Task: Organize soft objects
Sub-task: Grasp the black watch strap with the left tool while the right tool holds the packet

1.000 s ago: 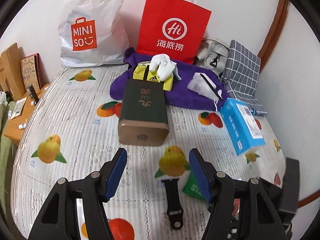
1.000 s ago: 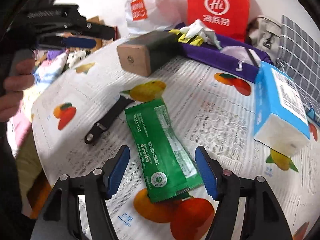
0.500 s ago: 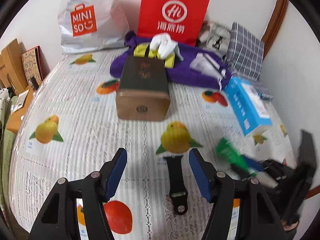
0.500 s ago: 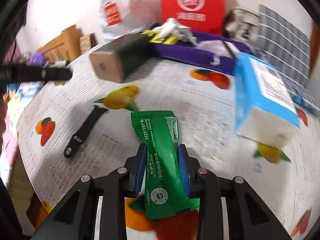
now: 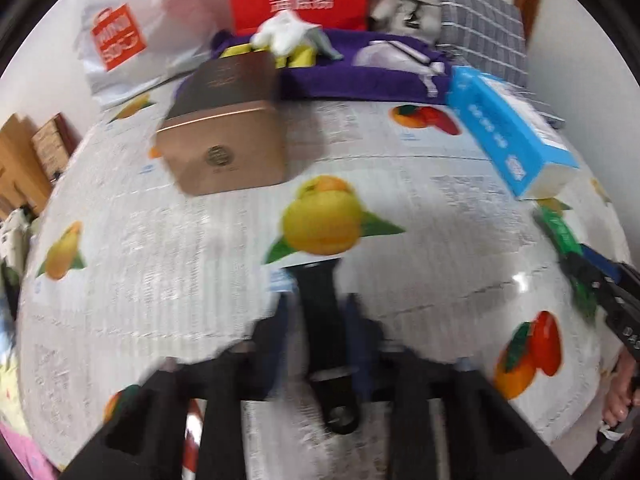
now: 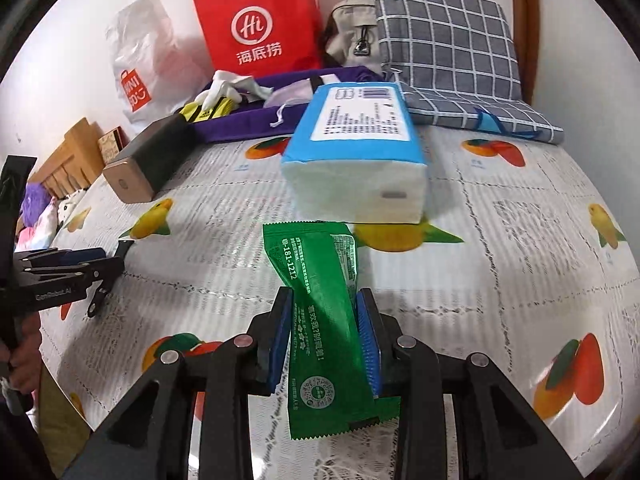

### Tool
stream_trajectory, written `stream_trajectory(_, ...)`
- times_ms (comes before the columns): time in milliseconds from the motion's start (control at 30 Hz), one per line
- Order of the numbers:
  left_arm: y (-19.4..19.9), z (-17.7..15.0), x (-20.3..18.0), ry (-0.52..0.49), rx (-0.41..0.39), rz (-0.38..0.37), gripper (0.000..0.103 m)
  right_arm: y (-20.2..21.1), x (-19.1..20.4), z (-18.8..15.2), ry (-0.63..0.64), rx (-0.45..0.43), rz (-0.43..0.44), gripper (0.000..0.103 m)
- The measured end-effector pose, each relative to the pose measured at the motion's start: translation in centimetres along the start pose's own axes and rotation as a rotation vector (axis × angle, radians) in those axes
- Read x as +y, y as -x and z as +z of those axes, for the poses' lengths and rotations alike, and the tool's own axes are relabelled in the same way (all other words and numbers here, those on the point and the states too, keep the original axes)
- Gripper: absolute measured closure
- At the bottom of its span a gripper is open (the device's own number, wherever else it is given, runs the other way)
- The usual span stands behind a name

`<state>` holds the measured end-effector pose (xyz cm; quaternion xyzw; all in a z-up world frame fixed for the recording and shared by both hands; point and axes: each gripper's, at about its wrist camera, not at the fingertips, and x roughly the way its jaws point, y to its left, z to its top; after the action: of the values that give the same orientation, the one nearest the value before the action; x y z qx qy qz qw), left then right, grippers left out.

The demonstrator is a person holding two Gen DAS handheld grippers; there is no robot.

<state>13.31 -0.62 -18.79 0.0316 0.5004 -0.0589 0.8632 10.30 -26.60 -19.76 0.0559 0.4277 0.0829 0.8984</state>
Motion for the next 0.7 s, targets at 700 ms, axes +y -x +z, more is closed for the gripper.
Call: stream_trajectory(700, 1.0, -1.4, -1.5, -0.063, 0.016, 0.013, 0.082, 0.0, -0.6, -1.1, 0.000, -0.006, 0.006, 0.069)
